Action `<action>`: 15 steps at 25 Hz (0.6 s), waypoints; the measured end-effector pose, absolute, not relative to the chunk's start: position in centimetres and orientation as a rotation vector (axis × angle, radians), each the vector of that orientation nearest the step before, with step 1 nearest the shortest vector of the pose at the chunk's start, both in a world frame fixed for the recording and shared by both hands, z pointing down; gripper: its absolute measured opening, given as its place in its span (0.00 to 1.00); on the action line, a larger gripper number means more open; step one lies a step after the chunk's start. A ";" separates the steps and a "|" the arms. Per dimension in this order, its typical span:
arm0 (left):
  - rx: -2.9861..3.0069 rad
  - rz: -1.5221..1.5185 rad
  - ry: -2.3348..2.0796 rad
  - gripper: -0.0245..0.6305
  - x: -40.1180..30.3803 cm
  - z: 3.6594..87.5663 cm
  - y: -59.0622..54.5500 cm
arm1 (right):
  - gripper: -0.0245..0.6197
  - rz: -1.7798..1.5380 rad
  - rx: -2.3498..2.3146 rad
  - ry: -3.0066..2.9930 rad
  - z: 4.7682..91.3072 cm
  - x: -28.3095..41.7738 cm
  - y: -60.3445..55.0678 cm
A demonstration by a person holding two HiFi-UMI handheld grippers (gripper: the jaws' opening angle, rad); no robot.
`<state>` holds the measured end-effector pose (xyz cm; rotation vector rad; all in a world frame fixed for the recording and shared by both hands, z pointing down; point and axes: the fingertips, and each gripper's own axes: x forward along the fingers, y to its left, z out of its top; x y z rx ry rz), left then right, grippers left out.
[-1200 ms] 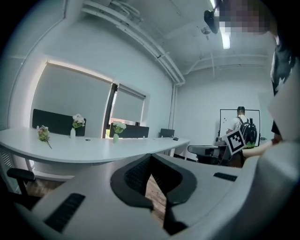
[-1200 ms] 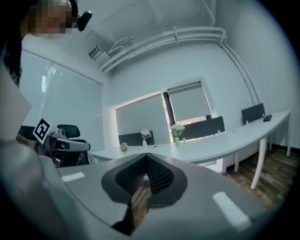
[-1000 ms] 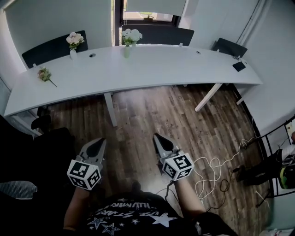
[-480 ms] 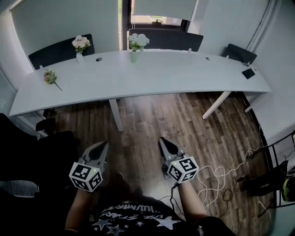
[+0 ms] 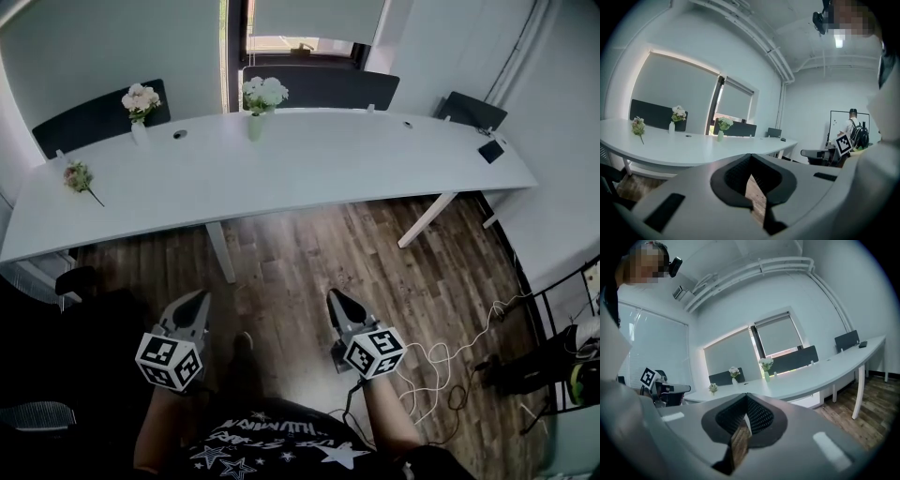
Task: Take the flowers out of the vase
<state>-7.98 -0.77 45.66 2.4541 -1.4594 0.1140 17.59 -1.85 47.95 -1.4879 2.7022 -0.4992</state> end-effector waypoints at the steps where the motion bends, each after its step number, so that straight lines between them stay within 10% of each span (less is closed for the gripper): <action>1: 2.452 0.107 -1.462 0.05 -8.4 45.7 -1.7 | 0.04 -0.500 -1.492 2.700 47.9 17.3 -2.8; 15: 2.407 0.072 -1.457 0.05 -14.4 47.2 -17.1 | 0.04 -0.492 -1.544 2.670 47.6 11.3 -19.0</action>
